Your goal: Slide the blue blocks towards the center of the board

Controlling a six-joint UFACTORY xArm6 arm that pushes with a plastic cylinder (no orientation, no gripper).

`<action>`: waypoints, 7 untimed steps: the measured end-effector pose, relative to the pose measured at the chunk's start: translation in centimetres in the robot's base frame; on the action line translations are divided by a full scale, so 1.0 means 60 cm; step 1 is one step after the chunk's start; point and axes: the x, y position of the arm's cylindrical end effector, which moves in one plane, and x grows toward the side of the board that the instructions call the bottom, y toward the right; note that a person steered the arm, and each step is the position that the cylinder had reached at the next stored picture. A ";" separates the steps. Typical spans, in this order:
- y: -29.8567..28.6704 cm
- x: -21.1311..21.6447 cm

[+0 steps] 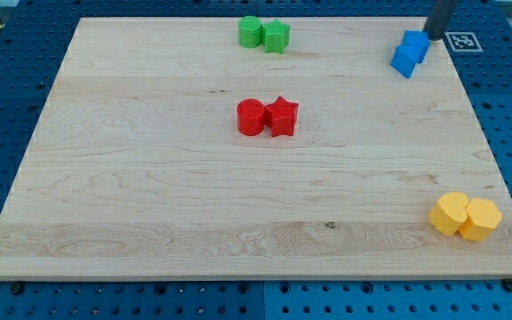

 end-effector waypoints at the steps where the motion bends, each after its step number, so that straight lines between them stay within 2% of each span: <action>1: 0.039 -0.003; 7: -0.056 0.002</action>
